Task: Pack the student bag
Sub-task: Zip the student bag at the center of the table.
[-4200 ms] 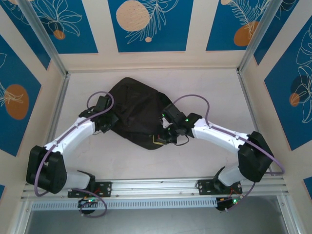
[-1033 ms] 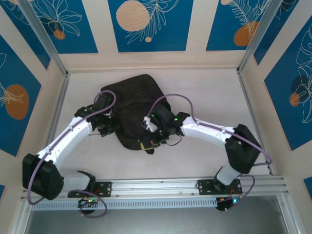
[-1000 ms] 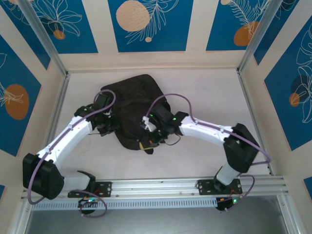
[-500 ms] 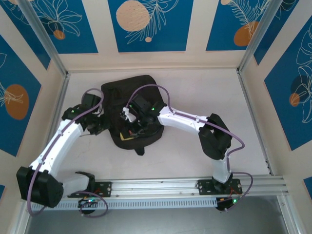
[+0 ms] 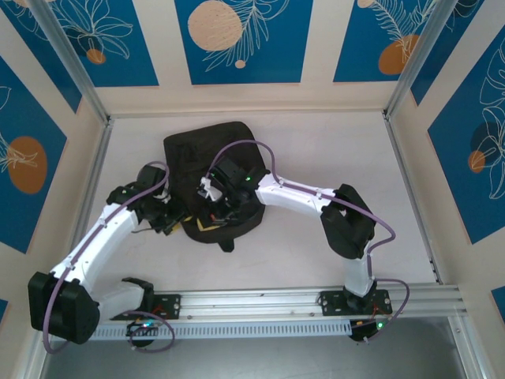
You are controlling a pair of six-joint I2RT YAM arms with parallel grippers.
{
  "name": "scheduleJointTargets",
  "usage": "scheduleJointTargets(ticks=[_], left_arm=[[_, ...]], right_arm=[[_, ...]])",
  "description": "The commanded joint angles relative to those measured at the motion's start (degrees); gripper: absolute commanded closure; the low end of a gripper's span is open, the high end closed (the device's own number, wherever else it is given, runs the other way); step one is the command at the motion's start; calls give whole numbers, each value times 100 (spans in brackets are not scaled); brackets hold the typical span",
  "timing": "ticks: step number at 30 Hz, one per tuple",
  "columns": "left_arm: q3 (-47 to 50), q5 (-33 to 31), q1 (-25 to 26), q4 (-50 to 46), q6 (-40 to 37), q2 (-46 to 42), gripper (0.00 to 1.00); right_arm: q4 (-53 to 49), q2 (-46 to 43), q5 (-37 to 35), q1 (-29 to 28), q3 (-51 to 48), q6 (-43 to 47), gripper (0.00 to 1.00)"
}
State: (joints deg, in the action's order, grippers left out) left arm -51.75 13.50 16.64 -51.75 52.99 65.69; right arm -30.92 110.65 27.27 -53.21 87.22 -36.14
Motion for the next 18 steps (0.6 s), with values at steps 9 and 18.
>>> scheduleJointTargets(ticks=[9, 18], left_arm=[[-102, -310, 50, -91, -359, 226, 100], [-178, -741, 41, -360, -541, 77, 100]], right_arm=[[-282, -821, 92, -63, -826, 348, 100], [-279, -1385, -41, 198, -1572, 421, 100]])
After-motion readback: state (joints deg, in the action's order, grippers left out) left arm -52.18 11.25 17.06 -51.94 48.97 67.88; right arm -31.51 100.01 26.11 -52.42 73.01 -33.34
